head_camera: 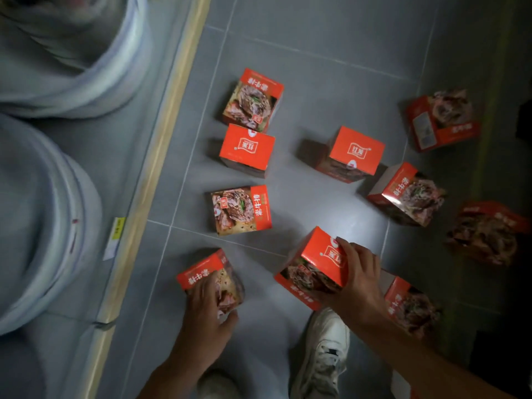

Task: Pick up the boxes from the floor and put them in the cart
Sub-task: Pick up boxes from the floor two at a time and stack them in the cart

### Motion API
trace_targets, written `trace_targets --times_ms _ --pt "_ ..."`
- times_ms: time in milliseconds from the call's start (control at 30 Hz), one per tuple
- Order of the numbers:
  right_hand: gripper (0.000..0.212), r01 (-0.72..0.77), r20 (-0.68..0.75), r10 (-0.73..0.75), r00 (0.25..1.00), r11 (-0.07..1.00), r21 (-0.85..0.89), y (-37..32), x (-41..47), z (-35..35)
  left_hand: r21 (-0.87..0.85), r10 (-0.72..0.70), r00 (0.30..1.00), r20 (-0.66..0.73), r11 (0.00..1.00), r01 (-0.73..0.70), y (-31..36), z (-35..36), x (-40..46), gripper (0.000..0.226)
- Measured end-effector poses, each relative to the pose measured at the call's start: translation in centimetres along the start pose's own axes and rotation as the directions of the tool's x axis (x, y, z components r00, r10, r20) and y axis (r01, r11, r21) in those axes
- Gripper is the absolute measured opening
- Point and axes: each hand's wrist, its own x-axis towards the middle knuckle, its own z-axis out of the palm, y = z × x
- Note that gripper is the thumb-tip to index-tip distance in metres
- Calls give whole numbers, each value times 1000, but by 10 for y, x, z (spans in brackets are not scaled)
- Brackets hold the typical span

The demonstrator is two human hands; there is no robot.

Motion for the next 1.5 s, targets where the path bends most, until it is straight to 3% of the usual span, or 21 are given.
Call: trace_targets --times_ms 67,233,367,500,567,633,733,800,900,1067,1233,1367,1500 --pt "119 70 10 -69 998 997 -33 -14 -1 -5 -69 -185 982 -29 981 183 -14 -5 5 98" --pt "118 169 84 -163 983 984 -62 -36 8 -7 -263 -379 922 -75 900 348 -49 -5 21 126" --pt "115 227 82 -226 971 974 -5 -42 14 14 -532 -564 824 49 684 499 -70 14 28 136" --pt "111 270 100 -271 957 963 19 -46 21 33 -735 -624 769 139 456 502 -92 48 40 125" --pt "110 284 113 -285 952 958 33 -43 21 42 -784 -615 778 128 418 459 -100 68 44 139" --pt "109 287 119 -291 949 957 50 -39 22 50 -819 -608 789 87 407 404 -103 85 48 124" --pt "109 287 123 -291 949 957 46 -31 27 60 -841 -616 787 -28 440 314 -101 105 53 58" --pt "109 299 125 -301 946 954 28 -27 29 62 -863 -609 789 -84 440 248 -96 113 55 48" --pt "108 293 131 -290 948 956 -4 -25 24 59 -865 -601 790 -126 456 209 -94 119 50 57" --pt "111 278 116 -274 955 960 -22 -32 5 44 -760 -567 793 -223 611 223 -88 95 43 91" --pt "112 290 85 -286 954 956 -37 -54 -11 18 -622 -462 806 -370 767 155 -59 48 32 83" --pt "115 302 56 -300 952 953 -31 -80 -32 -17 -437 -211 880 -426 899 4 -41 5 -9 80" --pt "118 321 29 -320 947 947 -6 -116 -56 -62 -295 34 890 -454 937 -186 -15 -52 -54 85"
